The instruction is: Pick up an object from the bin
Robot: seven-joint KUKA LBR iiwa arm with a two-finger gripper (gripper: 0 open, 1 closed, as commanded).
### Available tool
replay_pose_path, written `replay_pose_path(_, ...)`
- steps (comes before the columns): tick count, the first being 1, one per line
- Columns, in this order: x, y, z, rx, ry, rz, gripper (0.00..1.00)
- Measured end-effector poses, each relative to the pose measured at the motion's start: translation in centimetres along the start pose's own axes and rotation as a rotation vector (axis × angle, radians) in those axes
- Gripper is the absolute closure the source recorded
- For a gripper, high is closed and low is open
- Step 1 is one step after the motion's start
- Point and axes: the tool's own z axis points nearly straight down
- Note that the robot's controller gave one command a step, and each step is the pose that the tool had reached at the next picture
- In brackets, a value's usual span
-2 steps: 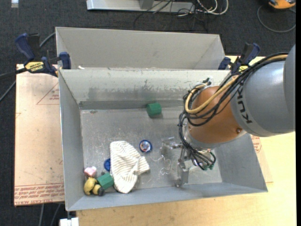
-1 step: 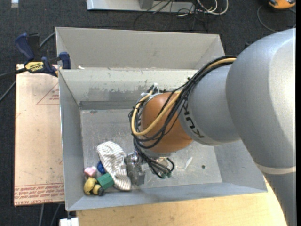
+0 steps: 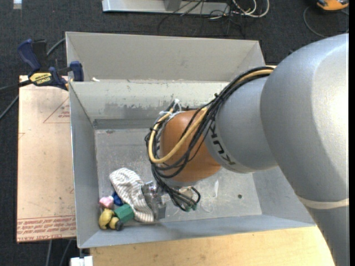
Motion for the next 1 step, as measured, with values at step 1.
replay_pose_path(1, 0.37, -0.34, -0.86, 0.000, 0.011, 0.007, 1.00)
